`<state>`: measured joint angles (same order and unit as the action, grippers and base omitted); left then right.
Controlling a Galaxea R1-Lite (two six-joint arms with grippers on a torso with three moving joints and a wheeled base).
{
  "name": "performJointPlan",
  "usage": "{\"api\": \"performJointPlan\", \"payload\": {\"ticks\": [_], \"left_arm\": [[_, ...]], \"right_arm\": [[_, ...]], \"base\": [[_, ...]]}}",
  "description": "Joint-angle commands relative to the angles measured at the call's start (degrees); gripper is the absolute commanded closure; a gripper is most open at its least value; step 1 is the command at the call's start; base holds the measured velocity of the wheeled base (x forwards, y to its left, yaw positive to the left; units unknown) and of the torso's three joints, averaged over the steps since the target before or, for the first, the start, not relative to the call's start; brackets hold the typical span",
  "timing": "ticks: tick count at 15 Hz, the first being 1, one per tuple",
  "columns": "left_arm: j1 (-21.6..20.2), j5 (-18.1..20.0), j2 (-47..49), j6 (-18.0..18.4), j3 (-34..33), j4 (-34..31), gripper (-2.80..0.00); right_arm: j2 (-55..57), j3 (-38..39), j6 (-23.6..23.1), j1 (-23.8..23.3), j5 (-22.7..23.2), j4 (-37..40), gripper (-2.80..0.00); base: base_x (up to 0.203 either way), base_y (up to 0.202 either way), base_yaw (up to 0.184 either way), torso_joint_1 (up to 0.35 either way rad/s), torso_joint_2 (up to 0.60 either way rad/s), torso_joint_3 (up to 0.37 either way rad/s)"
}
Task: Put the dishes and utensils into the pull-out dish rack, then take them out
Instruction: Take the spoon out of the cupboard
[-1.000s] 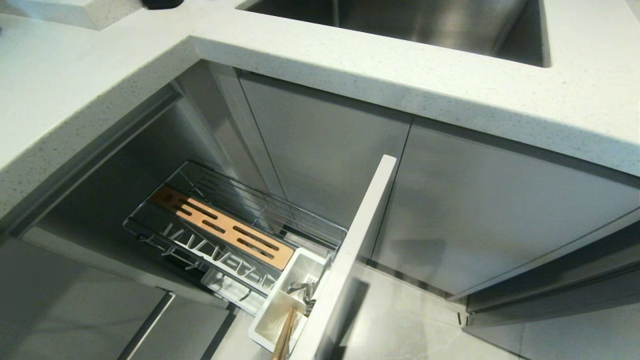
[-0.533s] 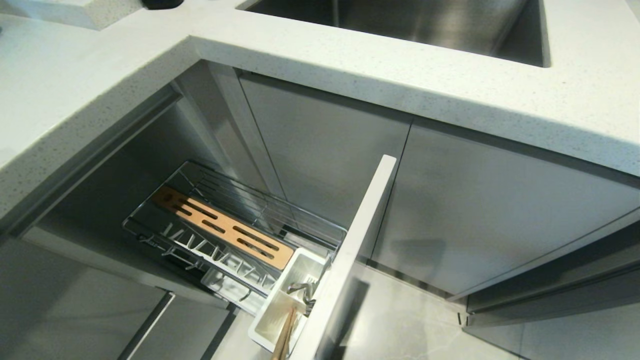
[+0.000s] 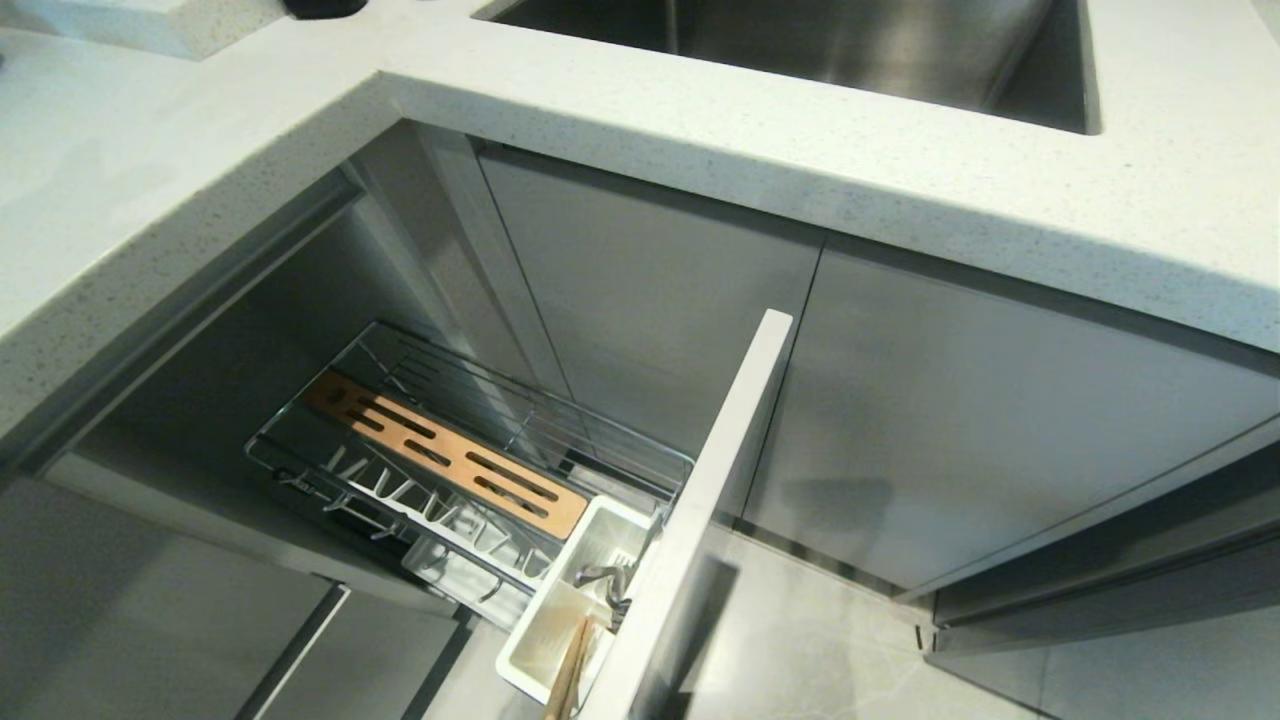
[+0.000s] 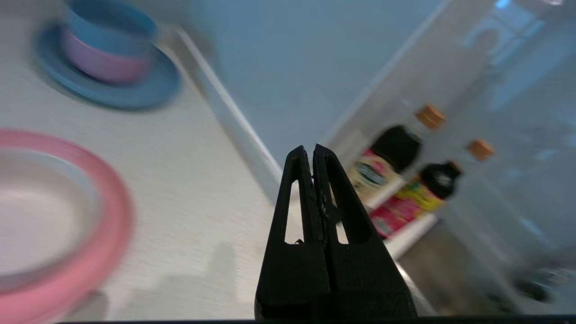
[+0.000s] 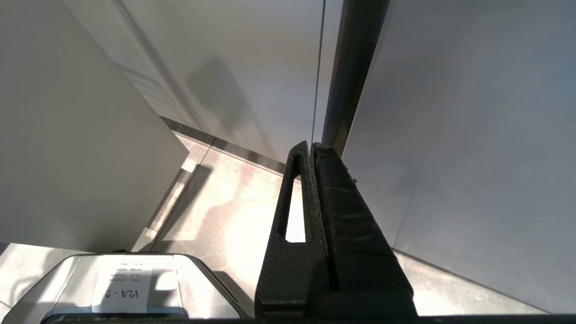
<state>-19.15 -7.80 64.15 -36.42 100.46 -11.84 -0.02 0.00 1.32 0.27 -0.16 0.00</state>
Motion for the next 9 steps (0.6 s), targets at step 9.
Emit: {"api": "performJointPlan", "payload": {"ticks": [9], "left_arm": [[53.8,-19.0,12.6,-6.2,-2.6,-8.8,0.0]], "right_arm": [[0.0,0.1,0.0,0.0,0.0,0.0,0.0]], "base": [[0.0,0.0,0.0,0.0,0.0,0.0]]}}
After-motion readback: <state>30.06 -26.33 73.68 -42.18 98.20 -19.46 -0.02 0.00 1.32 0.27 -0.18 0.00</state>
